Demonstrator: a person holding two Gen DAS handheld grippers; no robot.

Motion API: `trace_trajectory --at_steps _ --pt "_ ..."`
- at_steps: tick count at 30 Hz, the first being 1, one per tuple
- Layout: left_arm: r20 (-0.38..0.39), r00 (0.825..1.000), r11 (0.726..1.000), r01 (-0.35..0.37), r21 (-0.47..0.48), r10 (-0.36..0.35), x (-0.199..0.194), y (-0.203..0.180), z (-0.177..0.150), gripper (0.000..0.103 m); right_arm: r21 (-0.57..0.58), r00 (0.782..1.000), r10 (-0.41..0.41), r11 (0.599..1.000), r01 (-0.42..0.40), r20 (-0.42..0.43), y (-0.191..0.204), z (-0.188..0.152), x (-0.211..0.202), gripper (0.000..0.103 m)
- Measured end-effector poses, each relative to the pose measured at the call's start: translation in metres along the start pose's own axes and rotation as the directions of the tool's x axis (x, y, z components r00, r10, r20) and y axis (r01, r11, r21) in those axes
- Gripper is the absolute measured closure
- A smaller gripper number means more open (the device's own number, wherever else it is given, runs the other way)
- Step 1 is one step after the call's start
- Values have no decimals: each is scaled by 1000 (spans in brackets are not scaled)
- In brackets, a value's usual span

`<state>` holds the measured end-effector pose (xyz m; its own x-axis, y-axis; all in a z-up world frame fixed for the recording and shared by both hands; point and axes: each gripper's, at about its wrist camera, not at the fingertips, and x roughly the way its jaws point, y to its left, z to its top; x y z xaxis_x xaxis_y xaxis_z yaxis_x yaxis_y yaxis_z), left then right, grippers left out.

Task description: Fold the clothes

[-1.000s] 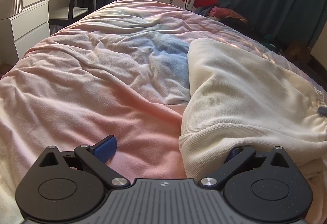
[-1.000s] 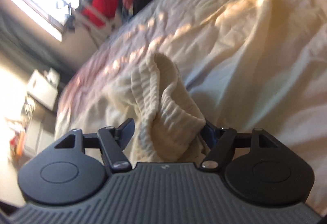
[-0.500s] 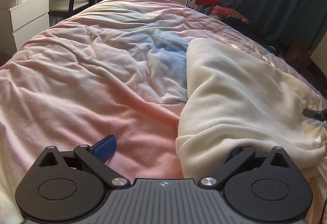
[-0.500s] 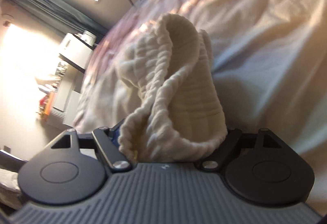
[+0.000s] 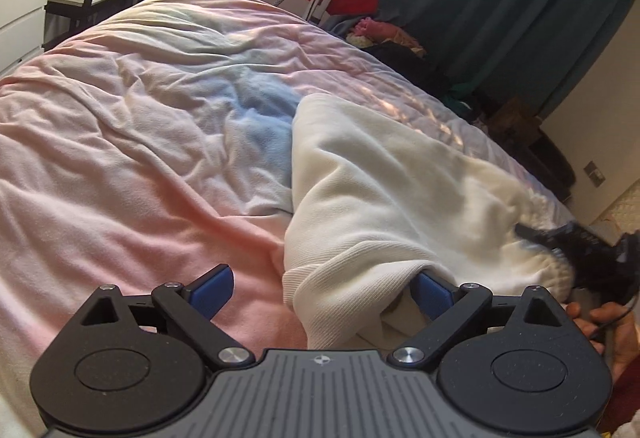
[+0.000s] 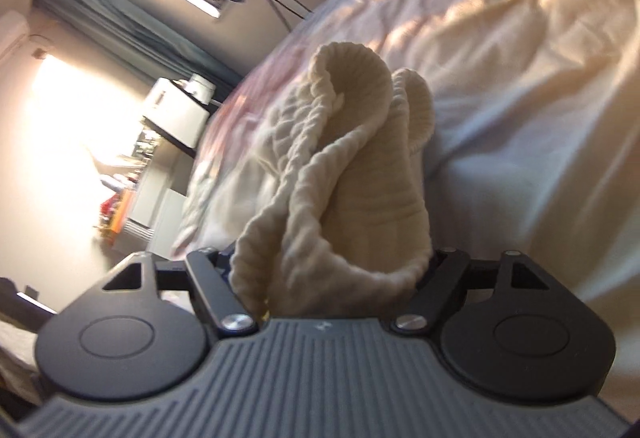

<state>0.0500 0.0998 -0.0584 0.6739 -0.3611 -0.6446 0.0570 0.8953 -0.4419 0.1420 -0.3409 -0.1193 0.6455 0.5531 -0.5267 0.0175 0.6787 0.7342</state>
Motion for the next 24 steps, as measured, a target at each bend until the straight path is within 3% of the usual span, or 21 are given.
trace_trajectory --at_steps 3,9,15,19,24 --pt "0 1000 999 26 -22 -26 5 4 3 7 23 997 -65 998 66 -31 -9 -2 7 35" --pt "-5 996 991 91 -100 -92 16 13 6 5 -12 990 -134 991 134 -44 -4 -6 13 36" --pt "-12 979 953 195 -231 -203 30 23 10 5 -15 989 -148 989 147 -31 1 -7 11 37" --pt "-10 979 955 194 -223 -201 19 21 7 5 -3 987 -156 988 156 -26 1 -10 7 38" --pt "24 970 951 243 -191 -243 3 14 3 1 0 985 -173 985 173 -19 5 -14 3 38"
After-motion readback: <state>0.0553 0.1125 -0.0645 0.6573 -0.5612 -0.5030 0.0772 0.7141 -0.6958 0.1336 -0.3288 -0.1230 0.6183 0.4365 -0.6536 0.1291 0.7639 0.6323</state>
